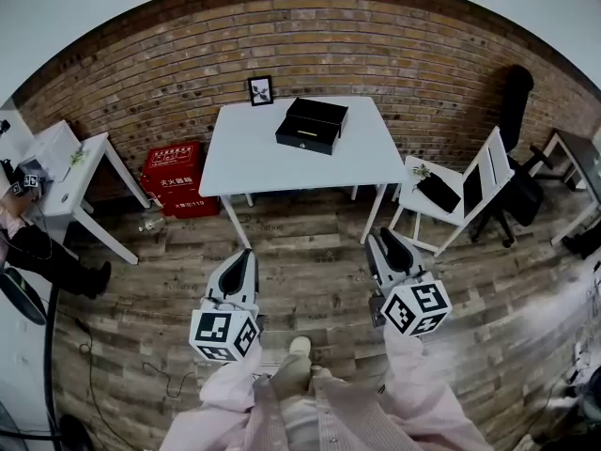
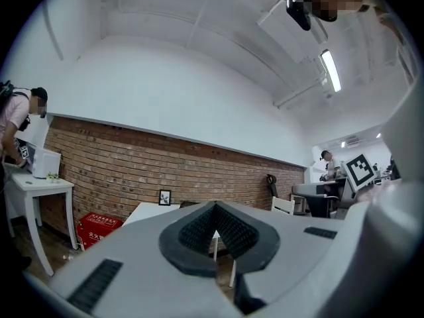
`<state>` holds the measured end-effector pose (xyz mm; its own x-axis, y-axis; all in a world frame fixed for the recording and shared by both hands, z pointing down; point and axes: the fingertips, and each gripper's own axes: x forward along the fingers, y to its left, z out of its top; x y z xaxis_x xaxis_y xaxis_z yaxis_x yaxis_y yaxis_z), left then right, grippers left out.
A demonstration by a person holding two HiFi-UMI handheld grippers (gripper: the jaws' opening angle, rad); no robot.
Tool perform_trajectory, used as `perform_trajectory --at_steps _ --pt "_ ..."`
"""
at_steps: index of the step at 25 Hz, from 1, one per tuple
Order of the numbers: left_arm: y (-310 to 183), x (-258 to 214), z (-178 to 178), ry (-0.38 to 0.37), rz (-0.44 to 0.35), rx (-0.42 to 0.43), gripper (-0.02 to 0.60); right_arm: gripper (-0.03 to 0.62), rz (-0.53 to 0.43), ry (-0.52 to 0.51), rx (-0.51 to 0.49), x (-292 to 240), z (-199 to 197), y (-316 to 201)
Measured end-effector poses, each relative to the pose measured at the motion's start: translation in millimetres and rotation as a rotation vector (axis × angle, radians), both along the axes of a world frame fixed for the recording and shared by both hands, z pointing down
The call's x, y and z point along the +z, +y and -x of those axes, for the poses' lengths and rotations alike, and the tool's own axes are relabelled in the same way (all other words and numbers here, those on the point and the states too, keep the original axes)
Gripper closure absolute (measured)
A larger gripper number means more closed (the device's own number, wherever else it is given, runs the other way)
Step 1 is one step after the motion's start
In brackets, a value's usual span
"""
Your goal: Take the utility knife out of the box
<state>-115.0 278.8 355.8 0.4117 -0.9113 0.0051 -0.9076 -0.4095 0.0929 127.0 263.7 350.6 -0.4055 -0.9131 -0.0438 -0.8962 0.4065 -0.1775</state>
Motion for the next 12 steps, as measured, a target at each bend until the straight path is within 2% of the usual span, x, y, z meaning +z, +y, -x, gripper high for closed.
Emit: perform_trajectory --at_steps 6,12 --pt "-16 1 -1 0.007 0.008 -0.008 0.589 0.437 0.011 0.0 -0.002 4 -3 -14" --pt "-43 8 -5 0.012 0.024 0.0 0.589 0.419 0.025 -0.001 0.003 10 -8 -39"
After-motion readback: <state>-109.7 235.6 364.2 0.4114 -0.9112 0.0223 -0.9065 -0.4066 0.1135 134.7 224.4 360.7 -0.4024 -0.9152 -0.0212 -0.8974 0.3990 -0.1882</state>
